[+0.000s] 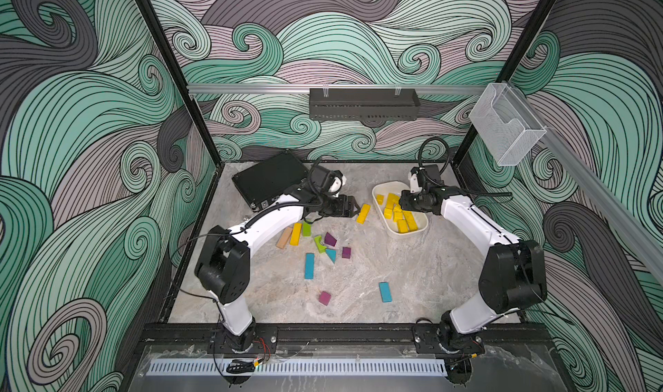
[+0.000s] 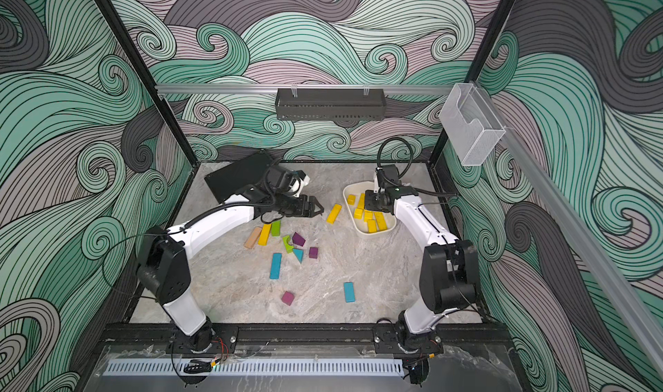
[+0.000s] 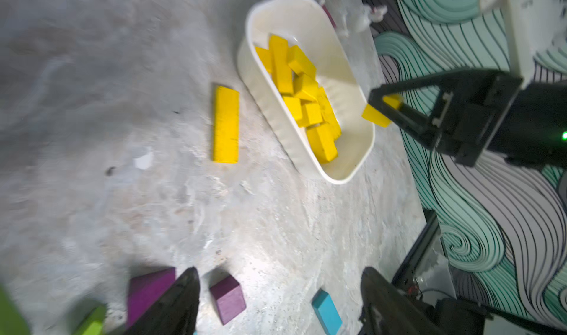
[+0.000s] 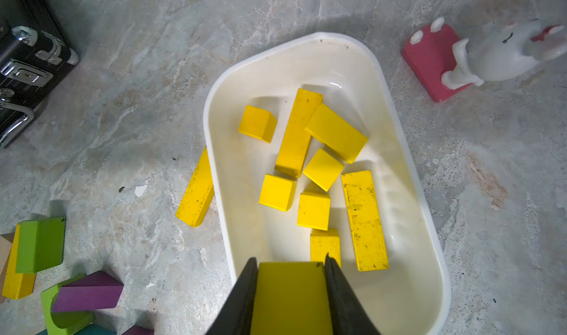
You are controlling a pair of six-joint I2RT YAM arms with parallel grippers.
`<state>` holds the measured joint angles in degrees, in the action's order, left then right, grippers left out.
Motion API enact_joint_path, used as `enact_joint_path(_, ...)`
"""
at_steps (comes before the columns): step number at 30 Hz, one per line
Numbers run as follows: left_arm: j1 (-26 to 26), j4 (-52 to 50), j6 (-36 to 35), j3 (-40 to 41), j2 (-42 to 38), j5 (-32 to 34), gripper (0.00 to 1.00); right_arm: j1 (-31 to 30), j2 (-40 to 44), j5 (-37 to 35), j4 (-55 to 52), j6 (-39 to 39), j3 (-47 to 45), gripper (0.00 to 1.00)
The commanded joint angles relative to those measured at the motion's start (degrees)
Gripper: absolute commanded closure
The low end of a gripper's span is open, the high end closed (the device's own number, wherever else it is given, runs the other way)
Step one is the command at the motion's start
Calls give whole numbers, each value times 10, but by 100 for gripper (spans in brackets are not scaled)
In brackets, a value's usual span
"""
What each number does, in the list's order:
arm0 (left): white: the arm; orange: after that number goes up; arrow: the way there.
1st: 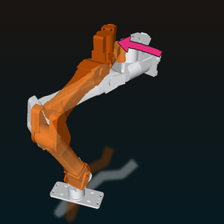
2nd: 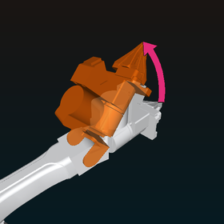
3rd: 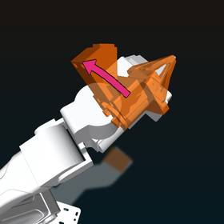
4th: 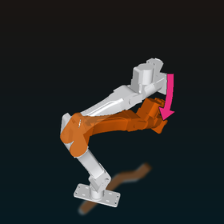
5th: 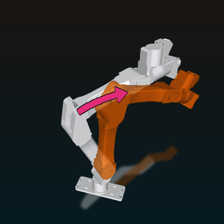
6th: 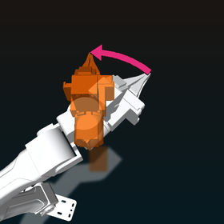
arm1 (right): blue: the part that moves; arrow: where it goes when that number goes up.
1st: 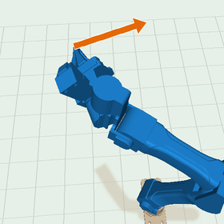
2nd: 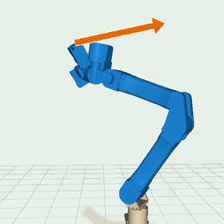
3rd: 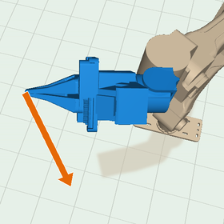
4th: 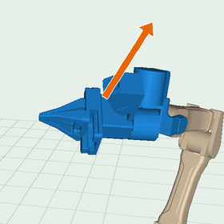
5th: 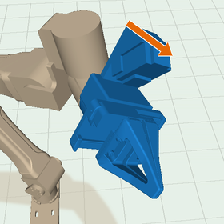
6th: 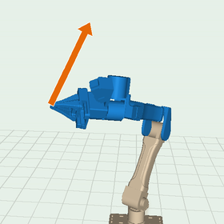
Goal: Pick out the yellow building blocks
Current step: Place the building block in the storage box.
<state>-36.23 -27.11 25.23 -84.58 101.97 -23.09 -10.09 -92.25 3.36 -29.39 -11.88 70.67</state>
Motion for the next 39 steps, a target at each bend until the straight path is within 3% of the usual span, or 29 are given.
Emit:
enact_joint_path(1,-27,-59,-37,-37,31,-50,19,4,-14,24,9,-14,-7,68)
enact_joint_path(6,-44,-37,-43,-14,53,-63,19,3,-33,72,42,-32,-34,67)
enact_joint_path(14,-45,-67,-58,-32,78,-61,19,2,-75,72,49,-27,-41,62)
enact_joint_path(20,-45,-74,-74,-28,70,-43,18,3,-87,72,56,-35,-37,51)
enact_joint_path(27,-45,-70,-66,-25,74,-42,18,0,-40,60,57,-35,-49,46)
enact_joint_path(39,-41,-83,-74,-29,60,-6,18,-26,5,29,69,-30,-53,47)
